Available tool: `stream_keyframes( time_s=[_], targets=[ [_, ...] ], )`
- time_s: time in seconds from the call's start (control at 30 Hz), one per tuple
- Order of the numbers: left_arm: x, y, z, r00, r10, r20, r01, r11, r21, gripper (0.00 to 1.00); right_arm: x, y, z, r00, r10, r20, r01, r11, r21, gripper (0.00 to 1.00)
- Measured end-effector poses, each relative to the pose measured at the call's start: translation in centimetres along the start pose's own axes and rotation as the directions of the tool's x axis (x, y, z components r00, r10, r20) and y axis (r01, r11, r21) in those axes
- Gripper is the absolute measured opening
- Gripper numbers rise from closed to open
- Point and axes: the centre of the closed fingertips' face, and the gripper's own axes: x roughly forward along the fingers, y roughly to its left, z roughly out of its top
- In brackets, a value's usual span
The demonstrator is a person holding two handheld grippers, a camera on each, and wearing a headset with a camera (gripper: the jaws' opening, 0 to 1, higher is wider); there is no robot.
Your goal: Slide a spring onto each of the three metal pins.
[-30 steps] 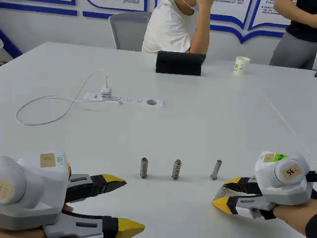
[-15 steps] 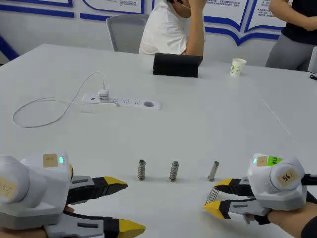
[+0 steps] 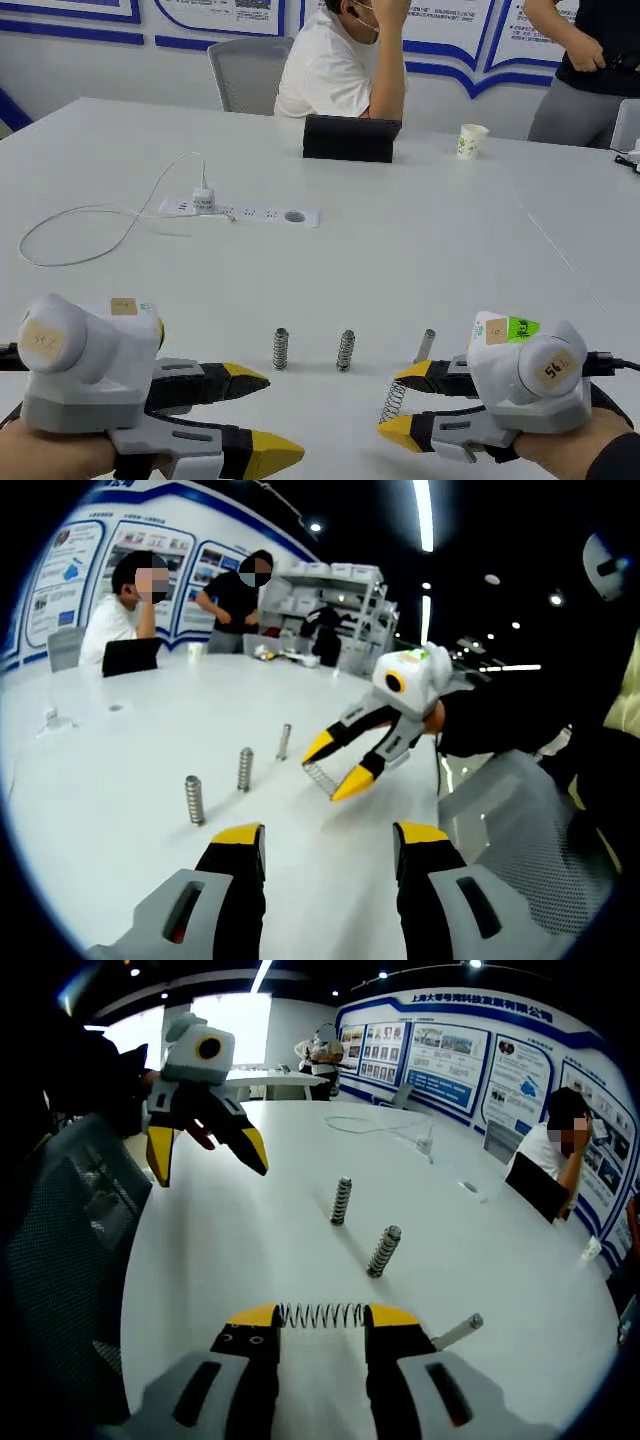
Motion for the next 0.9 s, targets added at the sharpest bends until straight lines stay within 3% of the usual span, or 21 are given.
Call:
stream_keyframes(
  time_s=[0.17, 0.53, 0.77, 0.9],
  targets=[
    [0.6, -0.1, 0.3, 0.9991, -0.038, 0.018, 0.039, 0.993, -0.109, 0.51, 0.4, 0.8, 1.2, 0.9997, 0.022, 0.014, -0.021, 0.999, -0.035, 0.34],
    [1.9, -0.1, 0.8, 0.9968, -0.068, 0.042, 0.075, 0.97, -0.23, 0.46, 0.6, 2.4, 3.9, 0.9966, 0.054, 0.062, -0.046, 0.991, -0.128, 0.34],
    [2.8, -0.1, 0.8, 0.9943, -0.095, 0.048, 0.106, 0.938, -0.329, 0.43, 0.8, 3.4, 5.1, 0.9941, 0.071, 0.081, -0.055, 0.98, -0.191, 0.34],
    [3.1, -0.2, 0.9, 0.993, -0.098, 0.066, 0.117, 0.899, -0.423, 0.41, 0.9, 3.9, 5.6, 0.9932, 0.078, 0.087, -0.057, 0.973, -0.224, 0.34]
  ],
)
